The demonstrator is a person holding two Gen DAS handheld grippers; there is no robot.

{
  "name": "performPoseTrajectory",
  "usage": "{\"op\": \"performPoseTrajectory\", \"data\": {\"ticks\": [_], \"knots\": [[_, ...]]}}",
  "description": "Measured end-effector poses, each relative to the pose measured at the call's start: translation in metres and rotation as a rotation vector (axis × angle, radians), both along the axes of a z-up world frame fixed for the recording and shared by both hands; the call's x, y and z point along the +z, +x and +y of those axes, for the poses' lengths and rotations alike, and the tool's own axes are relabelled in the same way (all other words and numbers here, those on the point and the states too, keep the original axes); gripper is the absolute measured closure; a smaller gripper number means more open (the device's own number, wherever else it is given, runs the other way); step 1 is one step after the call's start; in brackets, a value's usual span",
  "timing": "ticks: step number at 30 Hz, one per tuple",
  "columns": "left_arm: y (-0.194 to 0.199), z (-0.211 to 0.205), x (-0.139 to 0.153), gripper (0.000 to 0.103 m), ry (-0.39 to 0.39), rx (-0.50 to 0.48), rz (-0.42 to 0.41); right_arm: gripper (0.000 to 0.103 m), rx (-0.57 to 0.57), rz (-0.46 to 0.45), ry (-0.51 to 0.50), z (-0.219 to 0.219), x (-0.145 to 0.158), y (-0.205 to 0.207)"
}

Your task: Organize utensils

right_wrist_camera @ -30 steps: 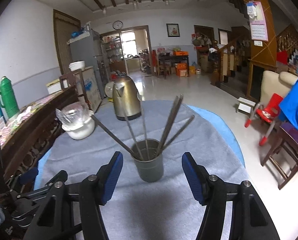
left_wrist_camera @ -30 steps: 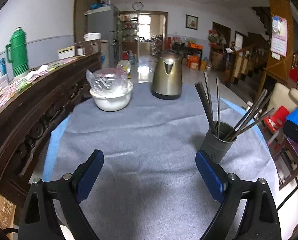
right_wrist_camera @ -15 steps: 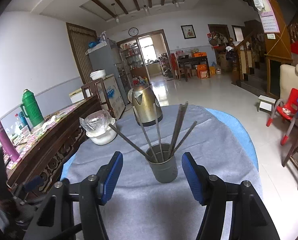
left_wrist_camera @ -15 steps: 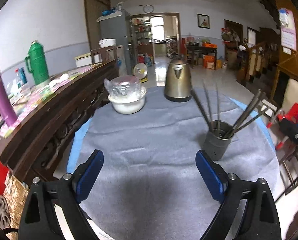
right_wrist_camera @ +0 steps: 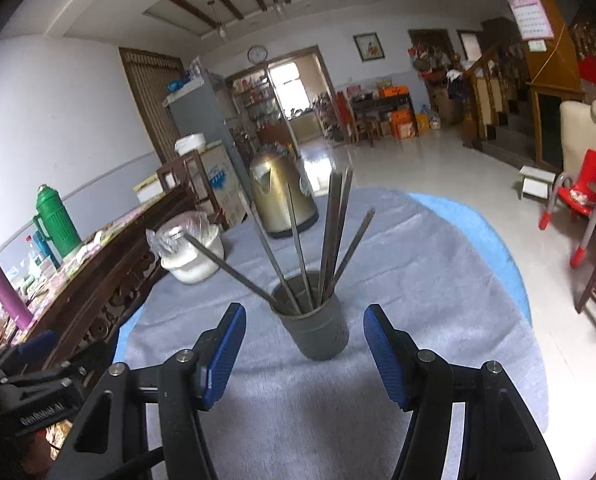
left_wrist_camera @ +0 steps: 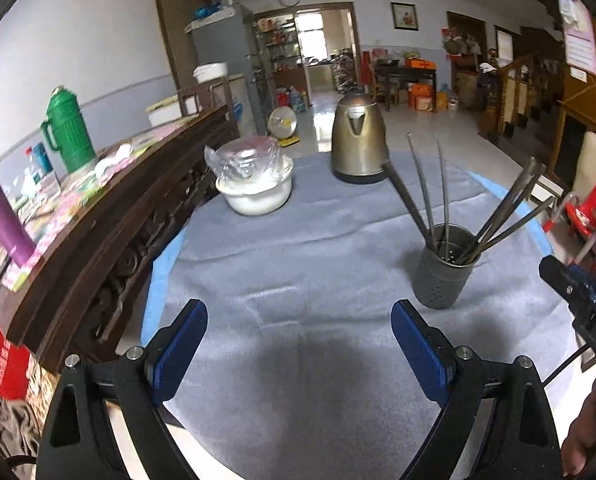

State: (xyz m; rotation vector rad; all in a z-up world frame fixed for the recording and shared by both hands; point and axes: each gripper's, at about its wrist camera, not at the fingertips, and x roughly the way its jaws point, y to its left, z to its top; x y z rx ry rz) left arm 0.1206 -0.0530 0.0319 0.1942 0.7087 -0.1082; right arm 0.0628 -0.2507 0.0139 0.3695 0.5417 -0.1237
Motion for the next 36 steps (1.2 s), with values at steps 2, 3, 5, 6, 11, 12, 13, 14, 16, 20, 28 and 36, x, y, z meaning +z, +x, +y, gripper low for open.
{"op": "performPoseTrajectory", "data": {"ticks": [2,3,5,6,11,12,13,14,16,20,28,36], "knots": [[0.002,-0.001,-0.004,0.010,0.002,0.012,0.016,0.037,0.014,0.010,-0.002,-0.002,-0.004,0.004],[0.004,-0.003,-0.005,0.010,0.000,0.014,0.026,0.037,0.020,0.012,0.001,-0.004,-0.006,0.004],[0.007,-0.007,-0.006,0.010,-0.013,0.014,0.044,0.037,0.026,0.011,0.007,-0.007,-0.008,0.007],[0.008,-0.011,-0.007,0.010,-0.015,0.014,0.043,0.037,0.027,0.009,0.009,-0.009,-0.008,0.007],[0.011,-0.025,-0.007,0.010,0.010,0.011,0.042,0.037,0.028,-0.009,0.019,-0.018,-0.007,0.003],[0.011,-0.028,-0.007,0.010,0.013,0.009,0.041,0.037,0.029,-0.011,0.012,-0.017,-0.006,0.003],[0.011,-0.031,-0.006,0.010,0.019,0.007,0.038,0.037,0.032,-0.016,0.000,-0.018,-0.004,0.001],[0.011,-0.034,-0.005,0.010,0.024,0.005,0.037,0.037,0.034,-0.022,-0.011,-0.017,-0.003,0.000],[0.010,-0.037,-0.003,0.010,0.028,-0.001,0.034,0.037,0.034,-0.035,-0.026,-0.018,0.000,-0.003],[0.006,-0.043,0.003,0.010,0.048,-0.012,0.014,0.037,0.028,-0.051,-0.049,-0.019,0.005,-0.006],[0.003,-0.042,0.014,0.010,0.044,-0.008,-0.018,0.037,0.027,-0.070,-0.105,-0.013,0.015,-0.012],[0.000,-0.040,0.013,0.010,0.023,-0.014,-0.012,0.037,0.025,-0.051,-0.098,-0.010,0.015,-0.012]]}}
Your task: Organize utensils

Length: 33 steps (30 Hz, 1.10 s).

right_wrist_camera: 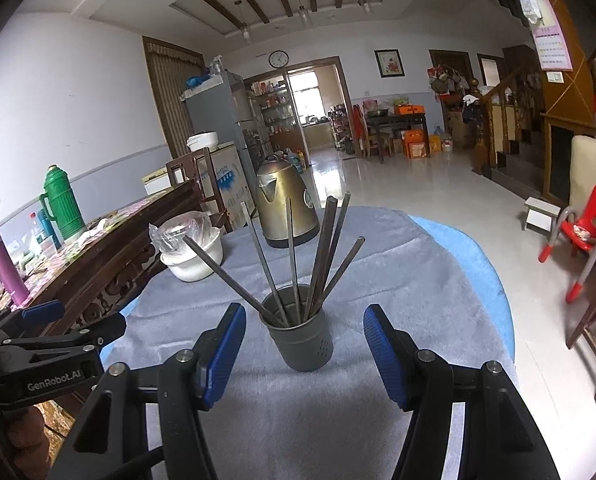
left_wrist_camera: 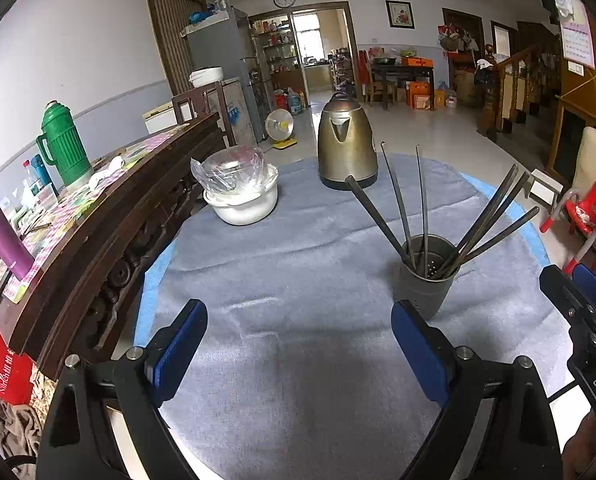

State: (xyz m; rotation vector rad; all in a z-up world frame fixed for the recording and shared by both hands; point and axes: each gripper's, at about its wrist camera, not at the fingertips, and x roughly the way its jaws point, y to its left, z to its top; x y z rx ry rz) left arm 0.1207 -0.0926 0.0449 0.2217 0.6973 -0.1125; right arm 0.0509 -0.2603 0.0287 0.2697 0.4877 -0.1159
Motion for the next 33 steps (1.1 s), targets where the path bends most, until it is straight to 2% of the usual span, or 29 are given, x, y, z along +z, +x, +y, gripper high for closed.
{"op": "performPoseTrajectory", "data": {"ticks": [33], "knots": [[-0.019,0.032,0.017,0.010,-0.092,0.002,-0.044,0.037,-0.009,-0.019,-0.076,0.029,0.025,-0.019]]}}
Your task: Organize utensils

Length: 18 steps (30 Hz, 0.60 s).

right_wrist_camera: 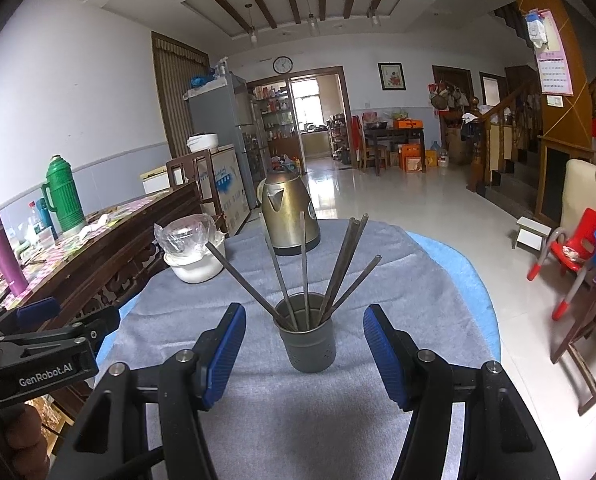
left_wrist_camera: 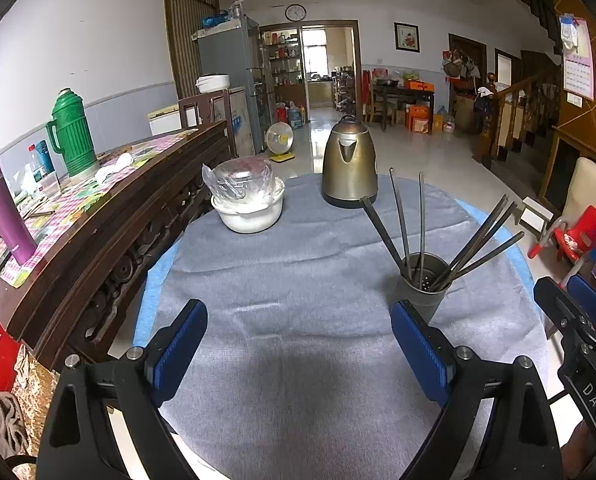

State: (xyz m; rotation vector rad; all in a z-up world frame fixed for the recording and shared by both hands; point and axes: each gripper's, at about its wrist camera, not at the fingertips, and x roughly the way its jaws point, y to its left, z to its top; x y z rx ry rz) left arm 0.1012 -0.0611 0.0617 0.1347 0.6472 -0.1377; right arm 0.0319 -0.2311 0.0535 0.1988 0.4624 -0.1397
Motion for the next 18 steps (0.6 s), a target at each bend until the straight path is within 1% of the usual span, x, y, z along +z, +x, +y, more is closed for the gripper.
{"op": "performPoseTrajectory", "data": {"ticks": [18], "knots": [[-0.017,0.003,0.012,0.010,-0.013,-0.010,-0.037,0.037,-0.010,-0.037,-0.005,0.002,0.012,-0.017]]}}
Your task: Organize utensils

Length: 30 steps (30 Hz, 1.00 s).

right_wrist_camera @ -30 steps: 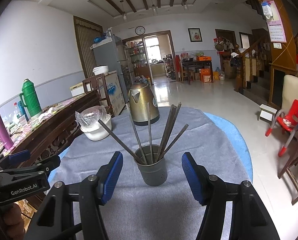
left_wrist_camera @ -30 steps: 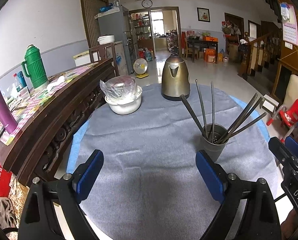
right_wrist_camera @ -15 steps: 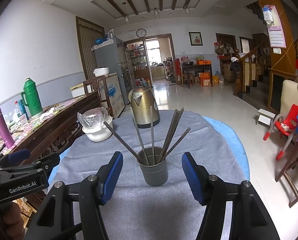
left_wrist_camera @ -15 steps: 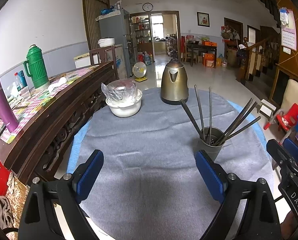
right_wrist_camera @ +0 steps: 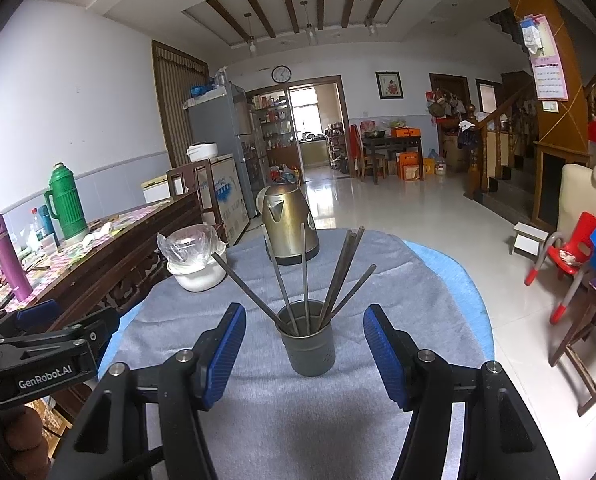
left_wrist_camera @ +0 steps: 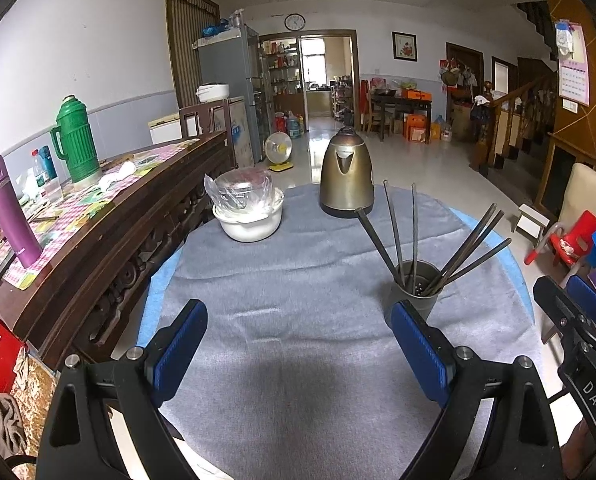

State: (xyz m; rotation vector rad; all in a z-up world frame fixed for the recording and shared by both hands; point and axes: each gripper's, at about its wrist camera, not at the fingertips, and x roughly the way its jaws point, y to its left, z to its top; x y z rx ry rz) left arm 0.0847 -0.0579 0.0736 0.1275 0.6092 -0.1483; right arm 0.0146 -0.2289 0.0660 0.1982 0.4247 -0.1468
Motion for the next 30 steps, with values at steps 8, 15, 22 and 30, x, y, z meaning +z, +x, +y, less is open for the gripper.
{"op": "performPoseTrajectory", "data": {"ticks": [8,15,22,30], "knots": [[-0.007,-0.001,0.006,0.010,-0.002,-0.005,-0.021,0.037,0.006,-0.015,-0.011,0.003,0.006,-0.009],[-0.012,-0.003,0.009,0.010,0.004,-0.008,-0.032,0.037,0.004,-0.021,0.000,-0.001,0.008,-0.013],[-0.013,-0.005,0.010,0.010,0.006,-0.012,-0.035,0.037,-0.001,-0.025,0.001,-0.003,0.009,-0.014],[-0.011,-0.005,0.010,0.010,0.007,-0.010,-0.033,0.037,-0.001,-0.015,0.007,-0.004,0.007,-0.009]]}}
